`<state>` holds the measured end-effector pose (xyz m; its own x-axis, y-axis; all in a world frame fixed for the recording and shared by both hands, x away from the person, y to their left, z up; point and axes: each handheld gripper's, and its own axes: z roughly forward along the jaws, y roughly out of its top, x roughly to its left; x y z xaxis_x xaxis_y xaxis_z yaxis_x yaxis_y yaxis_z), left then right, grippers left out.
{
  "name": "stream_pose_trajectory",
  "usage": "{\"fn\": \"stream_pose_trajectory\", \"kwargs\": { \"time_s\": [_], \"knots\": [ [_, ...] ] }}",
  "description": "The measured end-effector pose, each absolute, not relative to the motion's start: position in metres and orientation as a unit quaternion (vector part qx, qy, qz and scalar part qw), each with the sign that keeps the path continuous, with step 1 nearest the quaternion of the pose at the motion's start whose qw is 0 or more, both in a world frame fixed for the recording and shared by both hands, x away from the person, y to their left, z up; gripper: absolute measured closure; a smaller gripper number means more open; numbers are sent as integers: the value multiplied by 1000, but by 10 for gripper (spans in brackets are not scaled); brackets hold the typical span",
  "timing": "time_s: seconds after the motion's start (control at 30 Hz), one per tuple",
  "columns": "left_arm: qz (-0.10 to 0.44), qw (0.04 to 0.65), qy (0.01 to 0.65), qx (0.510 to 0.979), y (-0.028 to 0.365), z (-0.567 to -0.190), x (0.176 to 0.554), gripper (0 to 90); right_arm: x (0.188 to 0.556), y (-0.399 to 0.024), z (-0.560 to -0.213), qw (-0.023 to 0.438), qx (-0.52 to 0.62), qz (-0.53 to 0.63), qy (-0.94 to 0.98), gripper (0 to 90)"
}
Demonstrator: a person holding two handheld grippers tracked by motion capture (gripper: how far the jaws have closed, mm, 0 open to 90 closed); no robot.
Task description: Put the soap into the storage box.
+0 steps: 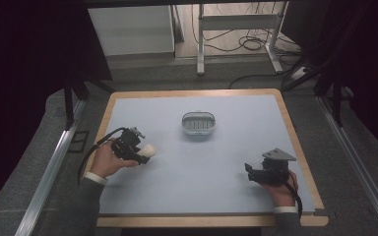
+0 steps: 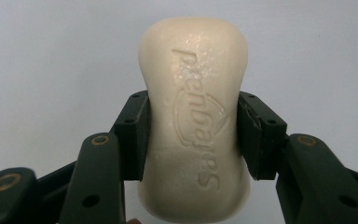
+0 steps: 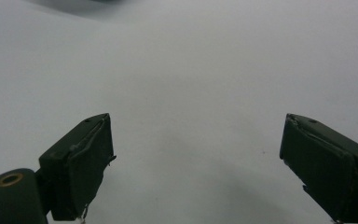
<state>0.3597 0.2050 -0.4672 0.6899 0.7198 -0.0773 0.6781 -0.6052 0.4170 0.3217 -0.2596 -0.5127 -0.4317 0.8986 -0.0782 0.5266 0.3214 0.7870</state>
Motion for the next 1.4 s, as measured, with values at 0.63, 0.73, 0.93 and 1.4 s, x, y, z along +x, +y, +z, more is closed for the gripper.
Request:
{"fn": "stream_pose_trajectory", "kwargs": {
  "time_s": [0.63,0.73,0.93,1.4],
  "knots": [
    [53,216,391,893,204,-465,374,496,322,-259,-513,264,463,350,771,93],
    [51,218,390,893,202,-463,378,496,322,-259,-513,265,461,350,771,93],
    [53,217,388,894,199,-462,383,496,322,-258,-514,265,461,349,772,93],
    [64,213,384,896,192,-450,397,496,322,-258,-515,264,461,346,773,93]
  ]
}}
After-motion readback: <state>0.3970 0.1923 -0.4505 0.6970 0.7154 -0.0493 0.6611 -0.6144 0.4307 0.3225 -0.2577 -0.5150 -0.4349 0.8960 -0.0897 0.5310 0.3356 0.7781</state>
